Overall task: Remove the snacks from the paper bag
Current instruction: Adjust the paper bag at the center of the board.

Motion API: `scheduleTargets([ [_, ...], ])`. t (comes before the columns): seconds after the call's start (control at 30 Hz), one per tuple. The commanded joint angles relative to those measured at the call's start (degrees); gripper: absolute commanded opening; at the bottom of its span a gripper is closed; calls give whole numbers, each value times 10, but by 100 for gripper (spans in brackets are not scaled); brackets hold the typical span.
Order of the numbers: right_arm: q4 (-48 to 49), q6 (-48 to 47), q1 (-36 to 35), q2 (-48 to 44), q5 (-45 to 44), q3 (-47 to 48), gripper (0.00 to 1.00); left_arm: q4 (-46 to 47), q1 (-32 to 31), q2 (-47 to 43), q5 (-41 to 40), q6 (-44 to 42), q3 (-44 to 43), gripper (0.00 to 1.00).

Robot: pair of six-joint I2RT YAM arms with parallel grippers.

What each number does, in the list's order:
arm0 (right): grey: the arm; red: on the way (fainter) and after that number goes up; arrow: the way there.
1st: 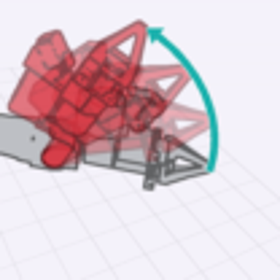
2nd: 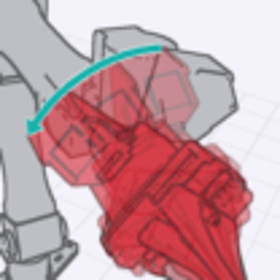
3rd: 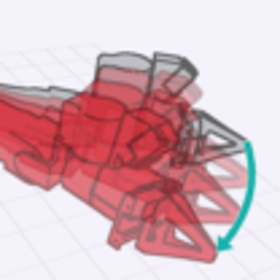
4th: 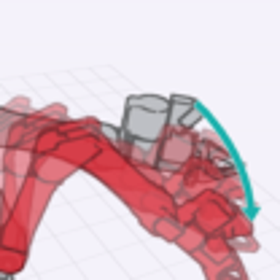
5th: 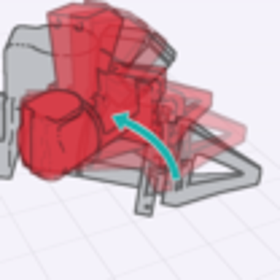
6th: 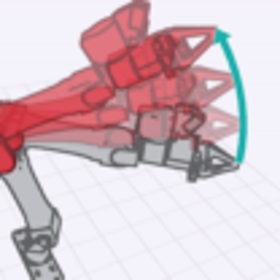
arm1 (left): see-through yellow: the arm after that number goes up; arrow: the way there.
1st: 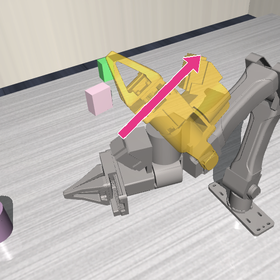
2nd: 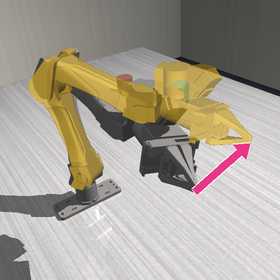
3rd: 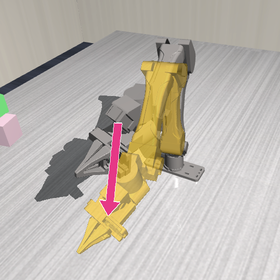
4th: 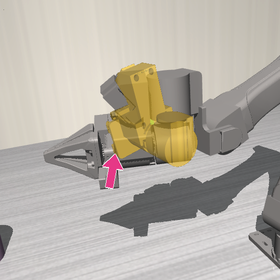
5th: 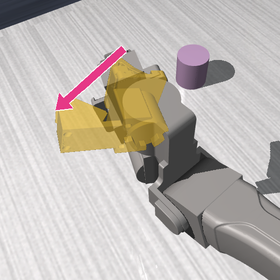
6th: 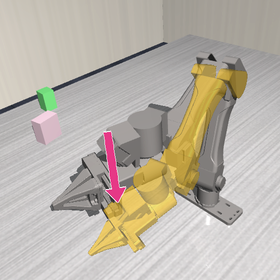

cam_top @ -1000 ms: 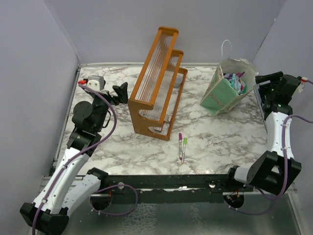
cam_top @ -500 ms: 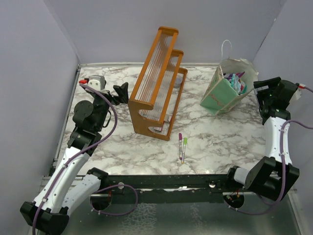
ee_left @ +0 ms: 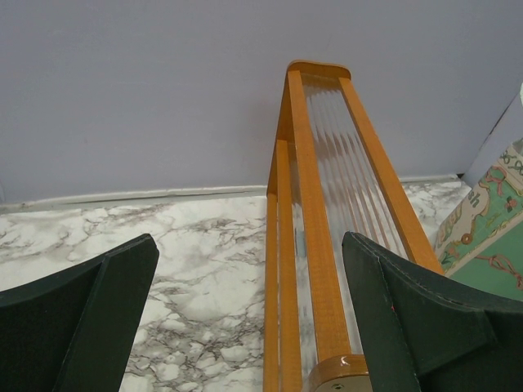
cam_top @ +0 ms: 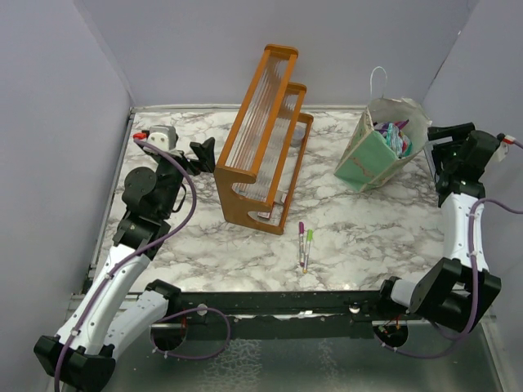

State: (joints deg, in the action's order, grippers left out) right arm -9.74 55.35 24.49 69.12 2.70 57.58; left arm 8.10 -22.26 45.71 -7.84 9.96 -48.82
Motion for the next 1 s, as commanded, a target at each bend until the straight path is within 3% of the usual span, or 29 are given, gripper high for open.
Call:
scheduleTargets([
  [0.0,84,51,5,23,11,-4,73,8,-2,2,18,2,-11,99],
  [0.27,97,129,7,69,26,8,70,9,-2,5,19,3,-12,99],
  [0.67,100,163,19,87,84,35,64,8,-2,15,27,5,-13,99],
  [0.97,125,96,31,-7,-18,-86,67,8,-3,16,30,7,-12,99],
])
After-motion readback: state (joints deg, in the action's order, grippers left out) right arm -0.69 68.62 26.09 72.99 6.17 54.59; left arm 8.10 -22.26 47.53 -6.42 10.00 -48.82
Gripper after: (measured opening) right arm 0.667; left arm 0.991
